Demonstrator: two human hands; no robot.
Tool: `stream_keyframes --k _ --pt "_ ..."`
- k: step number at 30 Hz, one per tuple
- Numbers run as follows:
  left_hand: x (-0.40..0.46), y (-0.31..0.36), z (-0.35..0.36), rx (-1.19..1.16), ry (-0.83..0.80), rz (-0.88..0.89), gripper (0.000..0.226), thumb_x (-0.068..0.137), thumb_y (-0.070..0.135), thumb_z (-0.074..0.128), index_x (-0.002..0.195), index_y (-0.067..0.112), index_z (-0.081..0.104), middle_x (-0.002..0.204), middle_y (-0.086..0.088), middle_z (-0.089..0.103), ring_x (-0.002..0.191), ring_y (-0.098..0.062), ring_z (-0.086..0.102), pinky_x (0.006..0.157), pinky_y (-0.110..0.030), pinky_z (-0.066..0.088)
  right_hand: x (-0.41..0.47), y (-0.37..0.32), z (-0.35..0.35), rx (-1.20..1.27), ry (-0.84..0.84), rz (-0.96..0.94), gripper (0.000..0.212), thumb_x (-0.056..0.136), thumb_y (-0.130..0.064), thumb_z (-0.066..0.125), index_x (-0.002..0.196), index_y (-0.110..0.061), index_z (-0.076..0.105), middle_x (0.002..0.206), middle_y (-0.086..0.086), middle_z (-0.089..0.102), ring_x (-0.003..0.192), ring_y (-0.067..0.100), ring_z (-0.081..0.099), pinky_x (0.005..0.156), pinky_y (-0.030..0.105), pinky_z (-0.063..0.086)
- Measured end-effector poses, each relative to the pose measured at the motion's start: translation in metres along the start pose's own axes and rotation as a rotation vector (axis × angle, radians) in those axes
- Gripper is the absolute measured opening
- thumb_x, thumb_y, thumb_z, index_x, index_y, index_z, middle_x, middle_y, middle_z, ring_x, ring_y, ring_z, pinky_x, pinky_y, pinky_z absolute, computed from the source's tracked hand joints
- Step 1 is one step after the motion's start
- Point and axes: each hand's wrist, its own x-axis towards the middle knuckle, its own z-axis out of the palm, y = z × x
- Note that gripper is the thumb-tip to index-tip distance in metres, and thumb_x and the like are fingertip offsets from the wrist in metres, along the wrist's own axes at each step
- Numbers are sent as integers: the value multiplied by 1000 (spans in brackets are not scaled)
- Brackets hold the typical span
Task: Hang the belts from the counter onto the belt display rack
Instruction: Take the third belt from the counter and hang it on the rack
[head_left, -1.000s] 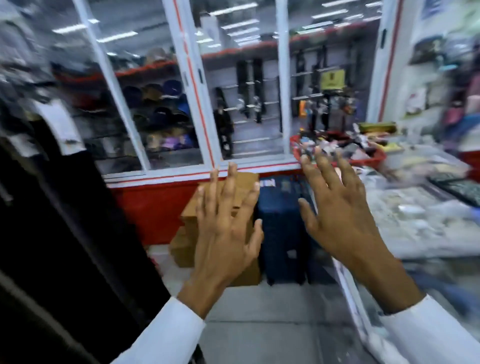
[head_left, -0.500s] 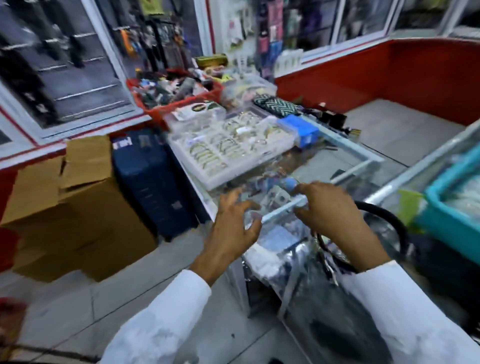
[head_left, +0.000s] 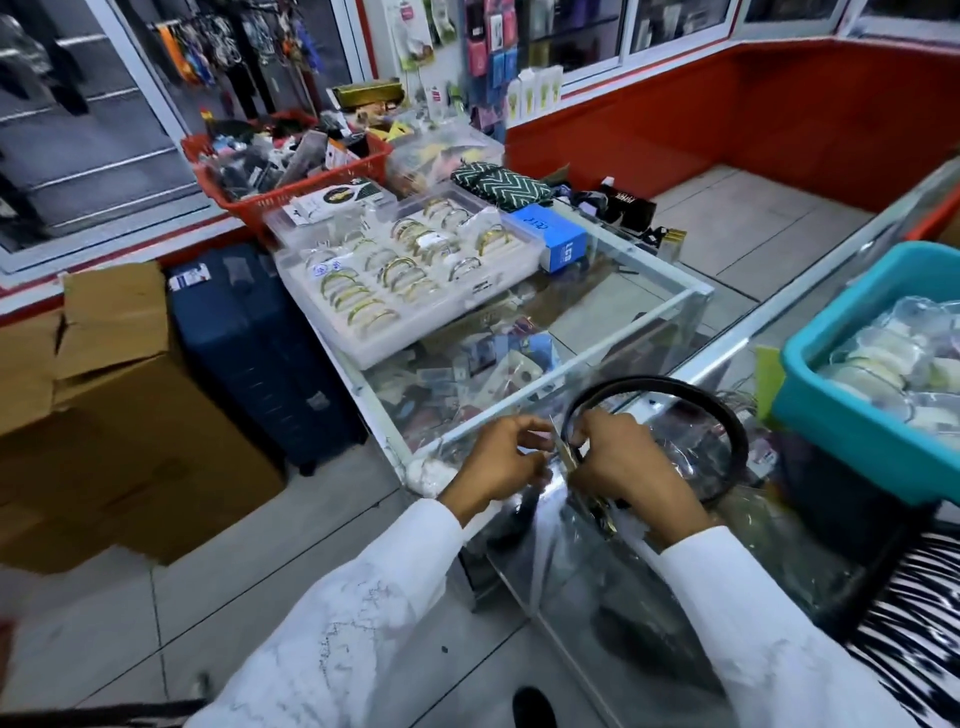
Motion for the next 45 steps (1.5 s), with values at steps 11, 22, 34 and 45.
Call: stream_keyframes --k 11,22,34,45 --pt "-77 58 -79 -296 426 202 21 99 20 64 105 1 71 72 -2 74 52 -13 67 53 -28 61 4 -97 -57 711 105 -221 49 67 -19 88 107 -23 61 94 3 76 80 14 73 73 40 63" --pt "-201 83 -210 -294 818 274 24 90 17 74 96 -6 73 68 -2 74 52 -11 66 47 -18 54 -18 -261 -27 1316 -22 -656 33 87 -17 76 117 -28 72 94 8 80 80 13 75 71 35 61" --pt "-348 121 -278 531 1604 343 11 93 21 68 84 16 71 78 1 77 73 -11 70 60 -17 51 -92 -384 -36 547 266 -1234 44 81 -70 55 109 -44 75 65 -4 62 68 15 63 54 31 46" --pt "-480 180 -258 646 2041 605 11 85 25 81 95 21 77 68 9 75 61 0 67 63 -24 57 -212 -473 -66 1213 -792 -1597 7 85 -16 75 90 -11 75 75 -1 76 64 6 67 61 22 55"
